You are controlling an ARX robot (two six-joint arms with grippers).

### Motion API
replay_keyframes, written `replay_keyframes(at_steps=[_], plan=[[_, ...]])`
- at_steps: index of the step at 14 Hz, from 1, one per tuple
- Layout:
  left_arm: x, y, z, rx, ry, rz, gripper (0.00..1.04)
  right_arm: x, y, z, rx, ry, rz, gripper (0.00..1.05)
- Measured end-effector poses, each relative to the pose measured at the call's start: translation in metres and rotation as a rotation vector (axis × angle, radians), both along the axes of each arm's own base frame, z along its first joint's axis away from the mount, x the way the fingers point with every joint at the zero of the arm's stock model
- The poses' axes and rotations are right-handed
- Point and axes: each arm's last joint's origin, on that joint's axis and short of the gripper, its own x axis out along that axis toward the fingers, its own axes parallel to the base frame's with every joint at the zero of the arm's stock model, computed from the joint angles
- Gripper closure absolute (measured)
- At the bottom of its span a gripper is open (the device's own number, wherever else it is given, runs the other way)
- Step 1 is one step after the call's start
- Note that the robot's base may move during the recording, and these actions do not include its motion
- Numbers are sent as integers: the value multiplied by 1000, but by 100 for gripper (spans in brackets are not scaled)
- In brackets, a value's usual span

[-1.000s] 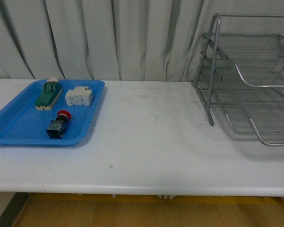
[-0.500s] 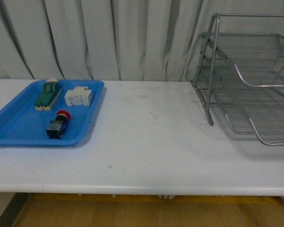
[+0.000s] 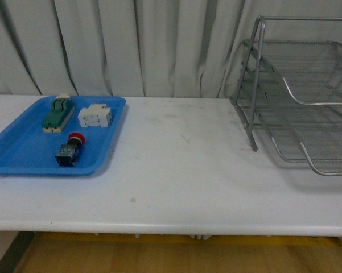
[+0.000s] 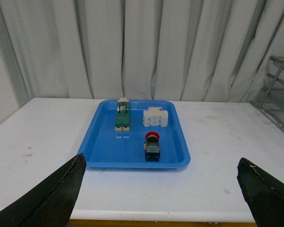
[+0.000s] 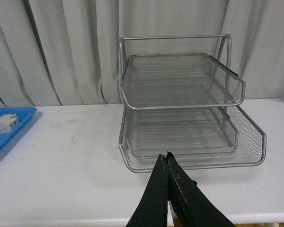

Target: Place button on rack with both arms

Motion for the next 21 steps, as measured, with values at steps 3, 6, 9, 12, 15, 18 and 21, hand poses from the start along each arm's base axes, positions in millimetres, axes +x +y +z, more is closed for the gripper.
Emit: replay_keyframes(at_steps=[3,6,9,12,15,18,21], plan=[[0,0,0,0,0,0,7,-4,0,0,0,0,0,103],[0,0,0,0,0,0,7,-8,0,0,0,0,0,103],[0,0,0,0,0,2,7,-19,0,-4,0,15,-1,103],[0,0,0,0,0,0,7,-20,0,-3,0,6,-2,103],[0,0,0,0,0,0,7,-20,0,-4,-3,9,-2,72],[0,0,0,0,0,0,7,-20,0,-4,-3,9,-2,34],[0,0,0,0,0,0,7,-20,0,-4,-3,9,-2,16]])
